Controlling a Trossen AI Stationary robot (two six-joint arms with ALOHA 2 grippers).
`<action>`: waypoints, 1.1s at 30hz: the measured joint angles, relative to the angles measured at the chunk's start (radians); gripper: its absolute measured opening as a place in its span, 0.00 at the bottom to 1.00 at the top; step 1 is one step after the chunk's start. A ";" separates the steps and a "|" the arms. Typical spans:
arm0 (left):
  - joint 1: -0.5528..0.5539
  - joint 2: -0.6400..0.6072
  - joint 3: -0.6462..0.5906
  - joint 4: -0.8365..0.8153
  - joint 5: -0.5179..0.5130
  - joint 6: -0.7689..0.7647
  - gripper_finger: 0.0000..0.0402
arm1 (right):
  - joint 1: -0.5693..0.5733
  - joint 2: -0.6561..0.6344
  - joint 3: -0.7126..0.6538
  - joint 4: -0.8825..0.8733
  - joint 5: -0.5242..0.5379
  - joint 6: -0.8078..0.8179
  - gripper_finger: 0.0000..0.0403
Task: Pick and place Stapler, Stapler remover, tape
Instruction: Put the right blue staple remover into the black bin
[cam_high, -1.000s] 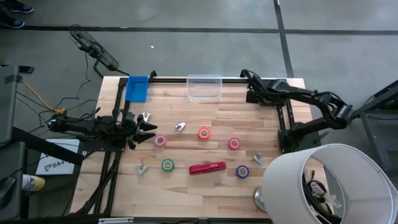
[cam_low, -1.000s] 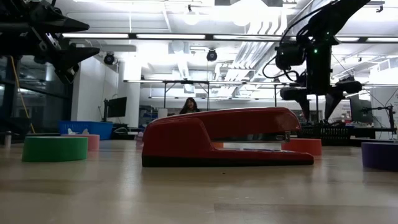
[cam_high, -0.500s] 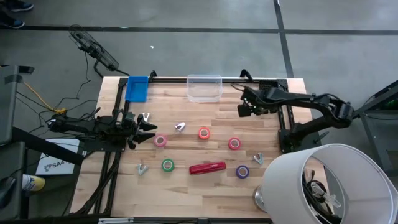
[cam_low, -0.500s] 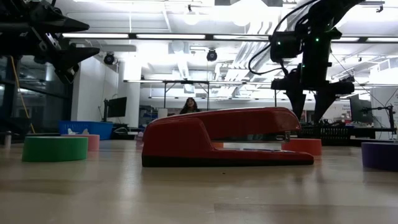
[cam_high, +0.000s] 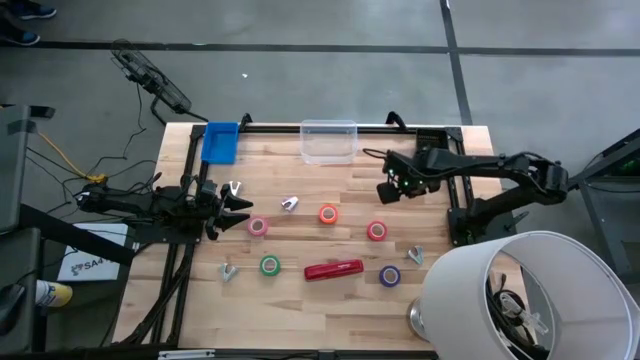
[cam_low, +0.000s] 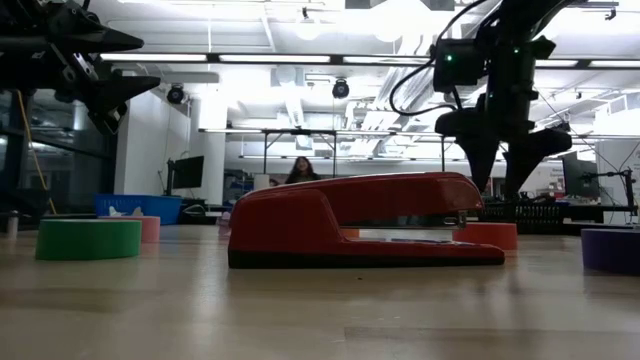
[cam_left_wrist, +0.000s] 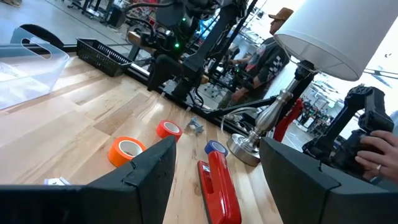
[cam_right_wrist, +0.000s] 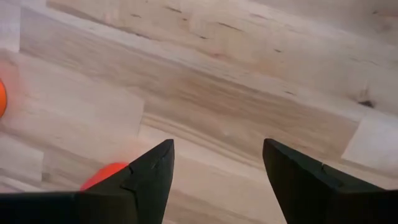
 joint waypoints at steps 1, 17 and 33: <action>0.000 0.000 0.000 0.000 0.000 0.000 0.57 | 0.005 0.000 -0.001 0.000 0.000 0.000 0.59; 0.000 0.000 0.000 0.000 0.000 0.000 0.57 | 0.142 -0.060 -0.085 0.017 -0.072 0.061 0.59; 0.000 0.000 0.000 0.000 0.000 0.000 0.57 | 0.350 -0.069 -0.086 -0.074 -0.232 0.173 0.67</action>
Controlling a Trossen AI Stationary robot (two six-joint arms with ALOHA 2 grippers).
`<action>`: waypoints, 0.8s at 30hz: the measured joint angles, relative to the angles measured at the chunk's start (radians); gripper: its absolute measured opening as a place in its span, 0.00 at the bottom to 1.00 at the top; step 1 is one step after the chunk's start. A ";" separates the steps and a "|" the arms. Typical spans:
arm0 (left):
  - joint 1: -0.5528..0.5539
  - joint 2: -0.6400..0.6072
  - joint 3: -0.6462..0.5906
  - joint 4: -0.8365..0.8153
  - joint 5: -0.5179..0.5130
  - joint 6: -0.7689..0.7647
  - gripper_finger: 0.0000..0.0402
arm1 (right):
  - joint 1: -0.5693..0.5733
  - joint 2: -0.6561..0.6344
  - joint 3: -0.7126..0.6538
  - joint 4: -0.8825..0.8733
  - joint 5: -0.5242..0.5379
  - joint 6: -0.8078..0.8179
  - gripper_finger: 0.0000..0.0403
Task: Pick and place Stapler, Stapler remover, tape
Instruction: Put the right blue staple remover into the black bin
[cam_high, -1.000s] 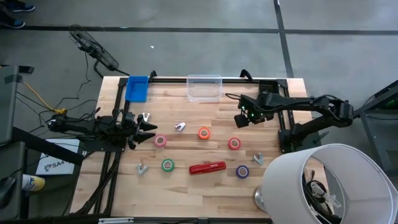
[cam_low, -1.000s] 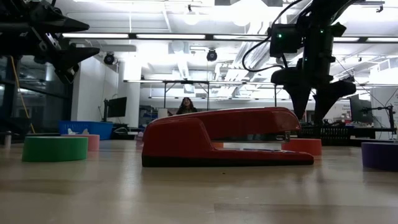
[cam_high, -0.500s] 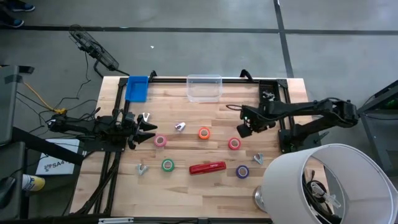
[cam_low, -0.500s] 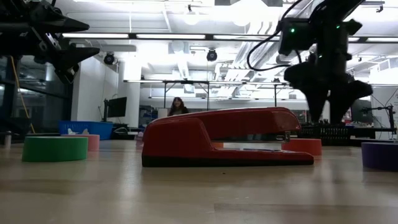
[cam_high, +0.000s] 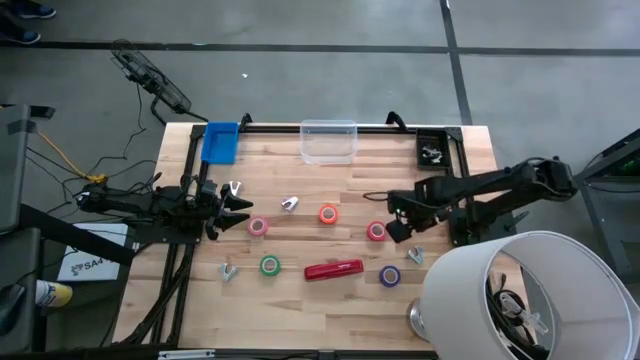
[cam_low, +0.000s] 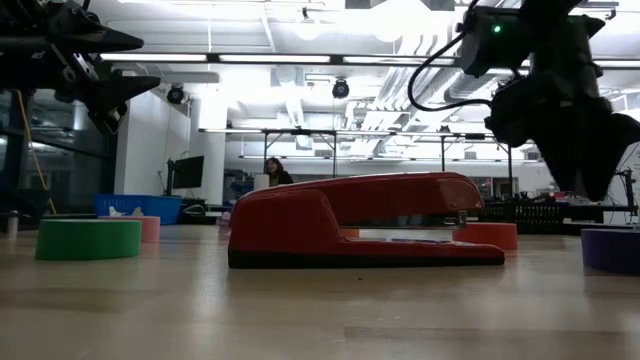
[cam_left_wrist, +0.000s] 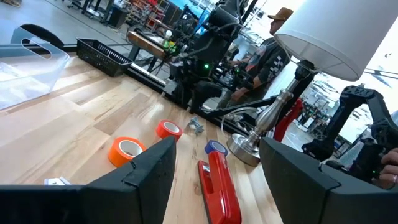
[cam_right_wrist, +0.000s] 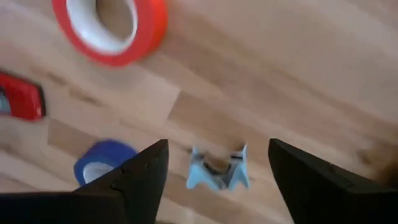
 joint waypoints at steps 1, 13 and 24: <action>0.000 0.000 0.000 0.000 0.000 0.000 0.57 | 0.011 0.000 0.000 -0.004 -0.008 0.005 0.69; 0.000 0.000 0.000 0.000 0.000 0.000 0.57 | 0.122 0.024 0.000 -0.041 -0.053 0.159 0.86; 0.000 0.000 0.000 0.000 0.000 0.000 0.57 | 0.221 0.146 0.000 0.023 -0.078 0.187 0.86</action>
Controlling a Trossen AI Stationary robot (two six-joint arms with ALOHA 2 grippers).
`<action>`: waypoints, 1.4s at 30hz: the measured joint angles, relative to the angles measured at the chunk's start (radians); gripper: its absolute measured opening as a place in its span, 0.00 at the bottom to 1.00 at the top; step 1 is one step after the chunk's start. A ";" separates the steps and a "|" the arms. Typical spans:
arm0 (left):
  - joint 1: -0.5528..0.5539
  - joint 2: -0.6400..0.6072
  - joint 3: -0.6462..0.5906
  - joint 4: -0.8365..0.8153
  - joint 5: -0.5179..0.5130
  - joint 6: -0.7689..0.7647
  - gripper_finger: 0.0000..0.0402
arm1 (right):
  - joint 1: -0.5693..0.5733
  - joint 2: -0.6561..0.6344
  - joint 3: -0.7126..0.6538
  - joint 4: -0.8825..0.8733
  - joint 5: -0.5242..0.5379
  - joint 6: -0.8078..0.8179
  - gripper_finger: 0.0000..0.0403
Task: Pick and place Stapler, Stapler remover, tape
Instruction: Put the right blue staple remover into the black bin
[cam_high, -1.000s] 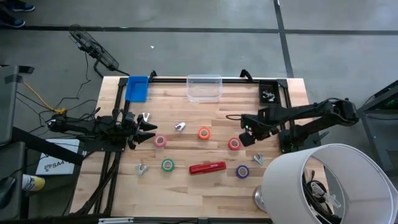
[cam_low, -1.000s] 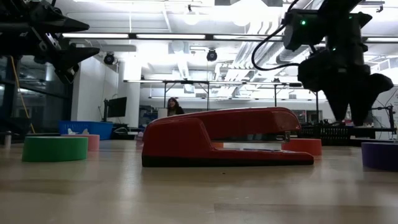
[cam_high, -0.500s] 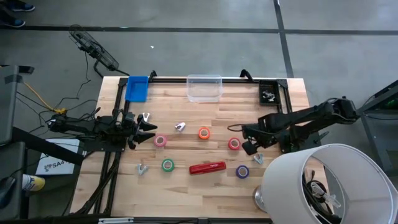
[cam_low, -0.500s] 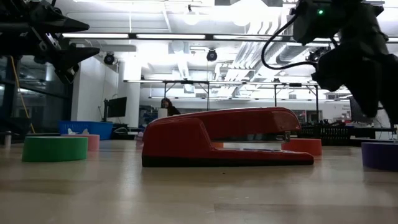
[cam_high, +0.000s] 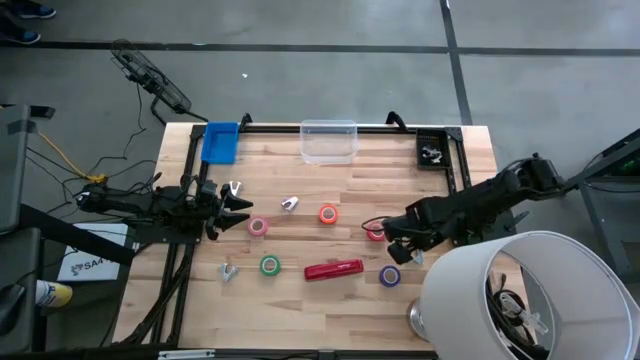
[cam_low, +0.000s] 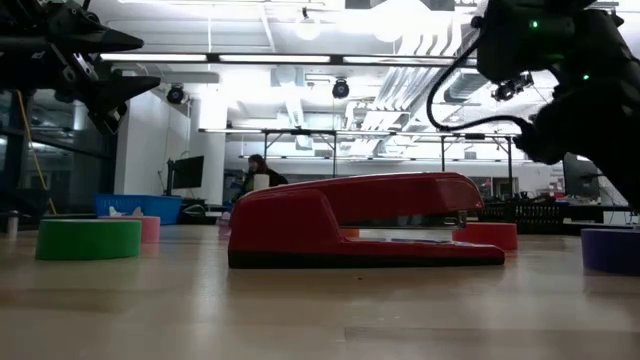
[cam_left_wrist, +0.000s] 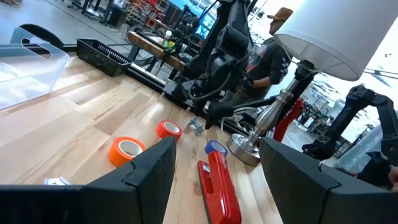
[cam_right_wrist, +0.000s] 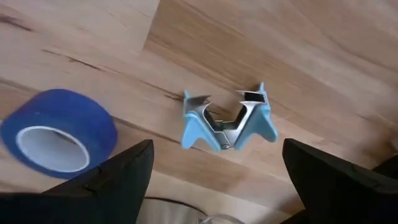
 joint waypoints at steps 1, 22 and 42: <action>0.000 0.000 0.000 0.000 0.000 0.000 0.57 | 0.001 0.009 0.000 0.000 0.007 0.000 0.86; 0.000 0.000 0.000 0.000 0.000 0.000 0.57 | -0.011 0.123 0.000 0.068 0.052 -0.086 0.82; 0.000 0.000 0.000 0.000 0.000 0.000 0.57 | -0.036 0.123 0.001 0.040 0.049 -0.074 0.39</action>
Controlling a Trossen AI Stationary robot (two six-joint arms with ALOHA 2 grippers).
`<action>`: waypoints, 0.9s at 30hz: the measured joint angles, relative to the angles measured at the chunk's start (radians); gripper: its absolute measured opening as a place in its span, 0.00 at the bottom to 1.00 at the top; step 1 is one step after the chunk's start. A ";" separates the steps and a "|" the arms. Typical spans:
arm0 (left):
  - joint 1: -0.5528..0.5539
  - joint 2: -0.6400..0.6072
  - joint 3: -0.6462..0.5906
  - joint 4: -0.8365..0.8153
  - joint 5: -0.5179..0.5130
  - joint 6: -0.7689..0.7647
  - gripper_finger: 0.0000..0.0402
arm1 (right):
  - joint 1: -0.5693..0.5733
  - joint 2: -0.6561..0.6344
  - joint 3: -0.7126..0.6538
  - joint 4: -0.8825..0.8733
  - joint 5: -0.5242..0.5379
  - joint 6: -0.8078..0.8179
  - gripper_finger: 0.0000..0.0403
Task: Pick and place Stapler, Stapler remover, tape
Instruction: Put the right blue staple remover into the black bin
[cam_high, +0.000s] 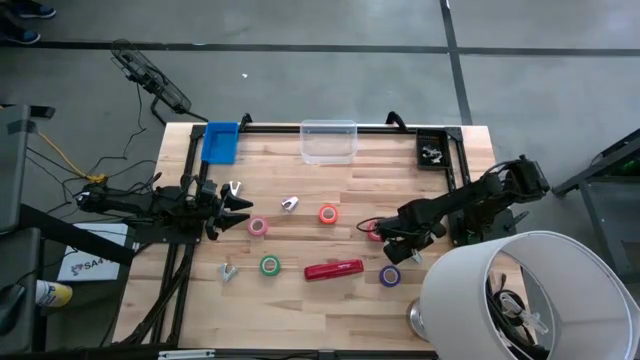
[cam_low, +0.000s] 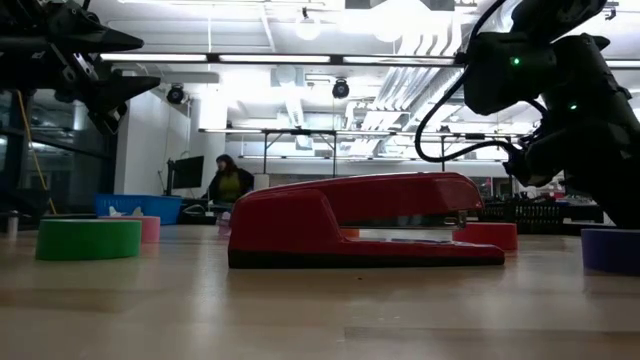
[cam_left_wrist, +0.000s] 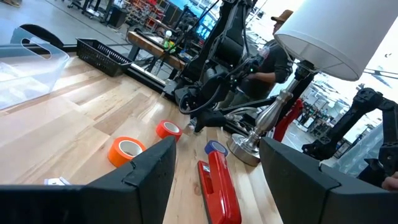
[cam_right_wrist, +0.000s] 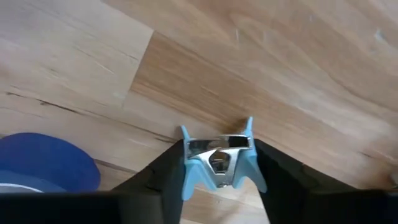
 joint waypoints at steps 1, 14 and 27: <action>0.000 0.000 0.000 0.000 0.000 0.000 0.57 | -0.002 0.000 0.000 0.001 0.001 -0.006 0.37; 0.000 0.000 0.000 0.000 0.000 0.000 0.57 | -0.014 -0.016 0.001 0.024 0.009 -0.008 0.28; 0.000 0.000 0.000 0.000 0.000 0.000 0.57 | -0.108 -0.188 0.001 0.064 0.142 0.073 0.27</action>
